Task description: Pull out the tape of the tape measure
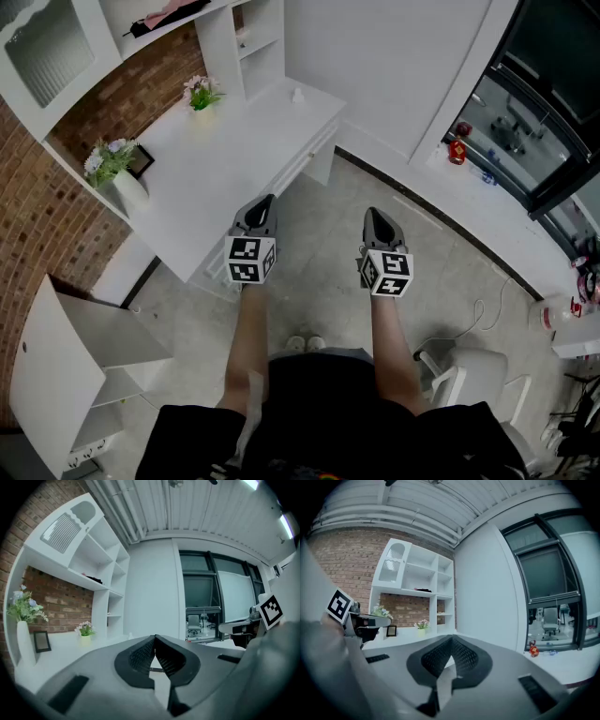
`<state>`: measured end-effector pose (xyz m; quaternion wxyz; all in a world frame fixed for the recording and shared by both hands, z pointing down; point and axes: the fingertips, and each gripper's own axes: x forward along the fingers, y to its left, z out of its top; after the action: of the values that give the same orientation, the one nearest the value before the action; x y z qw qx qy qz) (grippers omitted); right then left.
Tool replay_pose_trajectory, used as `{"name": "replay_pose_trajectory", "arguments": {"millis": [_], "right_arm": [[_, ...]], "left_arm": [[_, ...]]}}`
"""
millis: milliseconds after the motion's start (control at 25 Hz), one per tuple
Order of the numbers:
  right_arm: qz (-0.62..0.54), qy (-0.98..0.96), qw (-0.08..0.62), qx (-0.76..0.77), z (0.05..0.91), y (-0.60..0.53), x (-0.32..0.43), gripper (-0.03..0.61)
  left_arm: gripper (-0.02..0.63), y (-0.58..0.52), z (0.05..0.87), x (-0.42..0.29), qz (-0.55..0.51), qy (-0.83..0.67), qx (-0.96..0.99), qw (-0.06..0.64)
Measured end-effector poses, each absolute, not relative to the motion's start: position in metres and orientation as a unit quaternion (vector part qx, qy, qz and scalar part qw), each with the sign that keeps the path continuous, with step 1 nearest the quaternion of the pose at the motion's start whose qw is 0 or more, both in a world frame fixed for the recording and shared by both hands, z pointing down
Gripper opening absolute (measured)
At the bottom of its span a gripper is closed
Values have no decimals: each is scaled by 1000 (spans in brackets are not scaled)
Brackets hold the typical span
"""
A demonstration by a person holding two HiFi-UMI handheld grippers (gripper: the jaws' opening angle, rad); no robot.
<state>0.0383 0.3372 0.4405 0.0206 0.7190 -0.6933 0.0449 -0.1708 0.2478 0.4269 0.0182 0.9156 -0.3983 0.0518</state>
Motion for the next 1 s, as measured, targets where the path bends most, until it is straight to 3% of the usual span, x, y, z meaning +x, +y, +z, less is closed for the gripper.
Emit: {"name": "replay_pose_trajectory", "arguments": {"millis": [1000], "right_arm": [[75,-715,22,695,461,328,19,-3]], "left_arm": [[11,248,465,-162,93,-368,923,60]]}}
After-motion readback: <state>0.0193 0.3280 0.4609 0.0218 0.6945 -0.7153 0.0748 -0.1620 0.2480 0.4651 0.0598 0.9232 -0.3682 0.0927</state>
